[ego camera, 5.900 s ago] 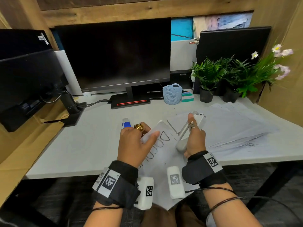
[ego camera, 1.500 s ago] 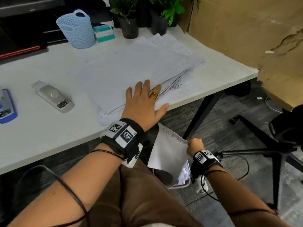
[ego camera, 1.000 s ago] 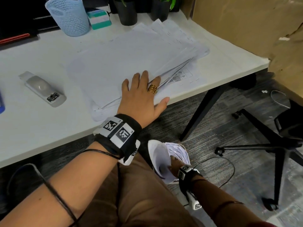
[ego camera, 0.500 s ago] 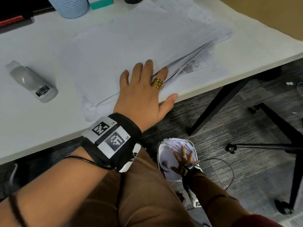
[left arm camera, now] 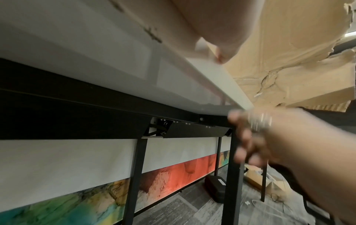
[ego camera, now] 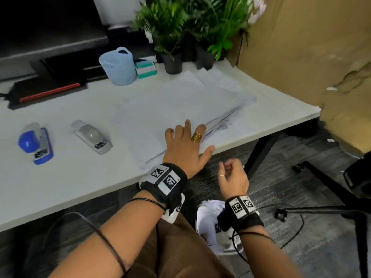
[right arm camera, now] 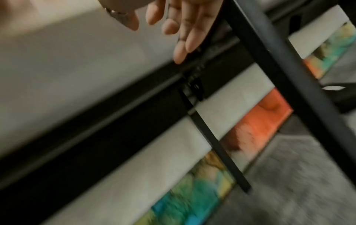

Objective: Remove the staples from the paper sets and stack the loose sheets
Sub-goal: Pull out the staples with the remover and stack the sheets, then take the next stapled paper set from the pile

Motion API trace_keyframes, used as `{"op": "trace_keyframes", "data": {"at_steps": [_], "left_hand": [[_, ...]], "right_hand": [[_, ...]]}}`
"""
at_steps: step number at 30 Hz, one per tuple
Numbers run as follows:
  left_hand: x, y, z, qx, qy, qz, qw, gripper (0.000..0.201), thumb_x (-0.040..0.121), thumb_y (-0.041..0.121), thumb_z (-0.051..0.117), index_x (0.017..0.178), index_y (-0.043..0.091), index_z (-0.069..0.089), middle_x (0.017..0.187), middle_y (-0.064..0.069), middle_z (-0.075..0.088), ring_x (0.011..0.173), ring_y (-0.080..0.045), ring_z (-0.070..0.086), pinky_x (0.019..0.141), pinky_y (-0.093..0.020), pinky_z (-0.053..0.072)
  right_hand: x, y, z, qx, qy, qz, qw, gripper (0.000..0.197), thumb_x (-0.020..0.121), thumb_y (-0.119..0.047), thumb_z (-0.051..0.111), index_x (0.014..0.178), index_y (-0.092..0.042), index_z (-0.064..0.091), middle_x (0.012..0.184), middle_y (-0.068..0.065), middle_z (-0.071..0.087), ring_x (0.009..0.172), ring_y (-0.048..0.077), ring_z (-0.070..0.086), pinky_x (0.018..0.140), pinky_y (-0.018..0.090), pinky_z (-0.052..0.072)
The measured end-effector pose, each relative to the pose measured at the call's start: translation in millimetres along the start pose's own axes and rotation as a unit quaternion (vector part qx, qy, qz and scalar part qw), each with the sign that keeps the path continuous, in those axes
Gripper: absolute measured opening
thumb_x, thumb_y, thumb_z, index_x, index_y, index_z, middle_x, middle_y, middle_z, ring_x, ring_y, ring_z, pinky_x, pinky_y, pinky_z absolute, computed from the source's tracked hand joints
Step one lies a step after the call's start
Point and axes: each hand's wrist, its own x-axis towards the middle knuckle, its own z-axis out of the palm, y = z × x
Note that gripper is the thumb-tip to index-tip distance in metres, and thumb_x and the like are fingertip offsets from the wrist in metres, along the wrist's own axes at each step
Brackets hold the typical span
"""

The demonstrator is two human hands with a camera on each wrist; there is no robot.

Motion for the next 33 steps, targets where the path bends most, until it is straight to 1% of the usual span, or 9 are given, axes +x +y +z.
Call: {"op": "trace_keyframes", "data": {"at_steps": [2, 5, 8, 11, 15, 20, 25, 31, 33], "left_hand": [[-1, -1, -5, -0.032, 0.033, -0.023, 0.999, 0.054, 0.094, 0.052, 0.02, 0.137, 0.023, 0.033, 0.14, -0.002, 0.043, 0.116, -0.026, 0.041, 0.096, -0.045, 0.015], [-1, -7, -15, -0.068, 0.029, -0.073, 0.995, 0.046, 0.097, 0.045, 0.029, 0.134, 0.021, 0.042, 0.143, 0.01, 0.04, 0.12, -0.02, 0.04, 0.103, -0.046, 0.009], [-5, -18, -20, -0.055, 0.007, -0.07, 0.996, 0.05, 0.096, 0.041, 0.038, 0.142, 0.022, 0.034, 0.139, 0.005, 0.046, 0.125, -0.021, 0.04, 0.109, -0.057, 0.001], [-12, -29, -24, -0.059, -0.031, -0.019, 0.998, 0.047, 0.1, 0.035, 0.034, 0.144, 0.018, 0.031, 0.142, -0.001, 0.045, 0.123, -0.02, 0.045, 0.114, -0.046, 0.007], [-24, -36, -32, -0.101, -0.007, -0.021, 0.995, 0.033, 0.102, 0.026, 0.029, 0.118, 0.013, 0.055, 0.114, -0.006, 0.063, 0.099, -0.023, 0.058, 0.087, -0.03, 0.039], [-44, -36, -27, -0.122, 0.009, -0.021, 0.992, 0.036, 0.099, 0.041, 0.03, 0.119, 0.028, 0.057, 0.118, 0.008, 0.06, 0.1, -0.015, 0.058, 0.081, -0.028, 0.044], [-53, -45, -30, -0.164, -0.01, -0.015, 0.986, 0.035, 0.098, 0.04, 0.032, 0.126, 0.033, 0.053, 0.141, 0.013, 0.043, 0.13, -0.009, 0.033, 0.116, -0.04, 0.004], [-52, -69, -70, -0.222, 0.131, -0.04, 0.965, 0.034, 0.094, 0.033, 0.05, 0.127, 0.028, 0.054, 0.142, 0.007, 0.04, 0.13, -0.013, 0.031, 0.105, -0.027, 0.025], [-51, -73, -95, -0.218, 0.178, -0.039, 0.959, 0.036, 0.092, 0.031, 0.053, 0.128, 0.028, 0.052, 0.143, 0.006, 0.038, 0.131, -0.013, 0.028, 0.105, -0.029, 0.027]], "right_hand": [[17, -39, -20, 0.061, 0.068, -0.026, 0.995, 0.034, 0.085, -0.048, 0.045, 0.08, -0.015, 0.052, 0.068, -0.008, 0.05, 0.056, -0.002, 0.047, 0.058, 0.015, 0.03], [32, -81, -41, 0.104, 0.116, -0.092, 0.984, 0.033, 0.086, -0.042, 0.044, 0.077, -0.012, 0.054, 0.073, -0.006, 0.048, 0.058, 0.002, 0.041, 0.057, 0.017, 0.03], [44, -103, -44, 0.064, 0.069, -0.152, 0.984, 0.037, 0.088, -0.039, 0.044, 0.082, -0.009, 0.065, 0.088, 0.001, 0.052, 0.083, 0.012, 0.048, 0.067, 0.021, 0.033], [47, -110, -37, 0.023, 0.011, -0.157, 0.987, 0.044, 0.088, -0.04, 0.043, 0.08, -0.007, 0.071, 0.085, 0.009, 0.06, 0.088, 0.024, 0.052, 0.072, 0.024, 0.032], [41, -123, -37, 0.066, 0.029, -0.072, 0.995, 0.027, 0.088, -0.031, 0.061, 0.098, -0.007, 0.066, 0.09, 0.009, 0.067, 0.086, 0.027, 0.059, 0.072, 0.022, 0.033], [44, -145, -38, 0.234, 0.025, 0.087, 0.968, 0.07, 0.082, -0.007, 0.07, 0.137, -0.01, 0.027, 0.081, 0.002, 0.058, 0.069, 0.011, 0.056, 0.064, 0.007, 0.035], [53, -139, -41, 0.15, 0.001, 0.06, 0.987, 0.018, 0.09, -0.008, 0.058, 0.106, -0.001, 0.059, 0.083, 0.012, 0.059, 0.083, 0.027, 0.055, 0.07, 0.022, 0.033], [47, -163, -64, 0.293, 0.041, -0.012, 0.955, 0.026, 0.099, -0.013, 0.042, 0.124, -0.007, 0.047, 0.088, 0.004, 0.056, 0.083, 0.016, 0.054, 0.079, 0.028, 0.048], [45, -172, -73, 0.333, 0.081, -0.033, 0.939, 0.017, 0.1, -0.01, 0.04, 0.114, -0.006, 0.047, 0.084, 0.003, 0.055, 0.078, 0.009, 0.052, 0.074, 0.011, 0.045]]}}
